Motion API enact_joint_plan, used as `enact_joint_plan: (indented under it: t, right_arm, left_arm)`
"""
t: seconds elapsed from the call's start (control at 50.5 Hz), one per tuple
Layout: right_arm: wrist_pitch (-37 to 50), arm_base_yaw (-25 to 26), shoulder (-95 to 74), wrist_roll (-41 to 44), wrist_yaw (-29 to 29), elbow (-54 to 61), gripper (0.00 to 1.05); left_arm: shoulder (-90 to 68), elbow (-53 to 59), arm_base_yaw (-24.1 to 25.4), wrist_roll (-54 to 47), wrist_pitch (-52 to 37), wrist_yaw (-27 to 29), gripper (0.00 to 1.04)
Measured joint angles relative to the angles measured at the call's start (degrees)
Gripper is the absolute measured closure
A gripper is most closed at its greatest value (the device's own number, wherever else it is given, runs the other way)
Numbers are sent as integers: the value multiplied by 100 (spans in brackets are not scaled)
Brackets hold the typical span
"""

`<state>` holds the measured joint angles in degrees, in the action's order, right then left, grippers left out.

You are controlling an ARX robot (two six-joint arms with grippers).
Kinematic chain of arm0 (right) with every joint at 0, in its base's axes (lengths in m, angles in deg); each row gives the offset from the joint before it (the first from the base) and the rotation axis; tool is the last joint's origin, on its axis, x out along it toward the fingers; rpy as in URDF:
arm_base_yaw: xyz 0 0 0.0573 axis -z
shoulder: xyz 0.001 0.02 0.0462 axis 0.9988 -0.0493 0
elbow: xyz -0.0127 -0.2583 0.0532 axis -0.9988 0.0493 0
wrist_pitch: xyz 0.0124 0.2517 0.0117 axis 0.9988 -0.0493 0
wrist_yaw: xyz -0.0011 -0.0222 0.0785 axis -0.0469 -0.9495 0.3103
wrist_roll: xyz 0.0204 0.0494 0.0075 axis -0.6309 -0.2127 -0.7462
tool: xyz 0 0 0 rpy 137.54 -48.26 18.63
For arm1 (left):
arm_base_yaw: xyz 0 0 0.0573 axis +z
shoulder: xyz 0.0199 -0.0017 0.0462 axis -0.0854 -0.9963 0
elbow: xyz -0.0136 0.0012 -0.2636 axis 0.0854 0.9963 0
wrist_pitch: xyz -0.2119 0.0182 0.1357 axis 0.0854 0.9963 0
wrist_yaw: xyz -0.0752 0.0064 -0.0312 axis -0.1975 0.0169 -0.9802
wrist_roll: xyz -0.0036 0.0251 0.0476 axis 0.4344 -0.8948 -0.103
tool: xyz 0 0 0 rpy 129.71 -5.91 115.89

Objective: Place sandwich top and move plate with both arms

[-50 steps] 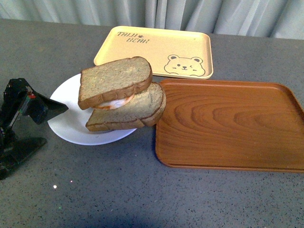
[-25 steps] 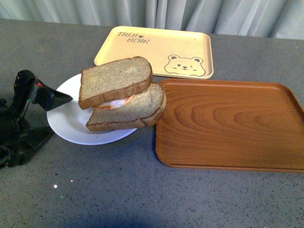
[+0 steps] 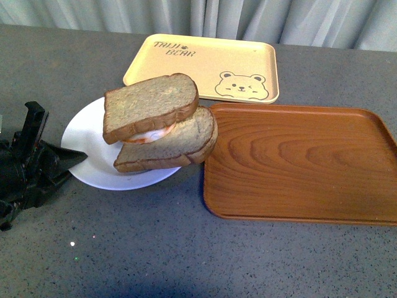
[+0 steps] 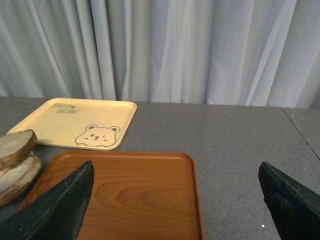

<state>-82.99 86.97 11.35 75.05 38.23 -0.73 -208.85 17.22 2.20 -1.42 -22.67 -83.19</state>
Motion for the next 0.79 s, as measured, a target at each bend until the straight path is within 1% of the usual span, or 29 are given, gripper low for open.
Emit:
enact_joint_plan:
  t: [0.059, 0.337, 0.495, 0.792]
  right_arm:
    - [0, 0, 0, 0, 0, 0, 9]
    - [0, 0, 0, 0, 0, 0, 9]
    - [0, 0, 0, 0, 0, 0, 9]
    - [0, 0, 0, 0, 0, 0, 9]
  left_arm:
    - [17, 44, 31, 103, -59, -133, 103]
    - [463, 385, 190, 328, -190, -400, 103]
    - [807, 511, 275, 487, -199, -452, 103]
    - [1379, 549, 219, 918, -192, -450, 103]
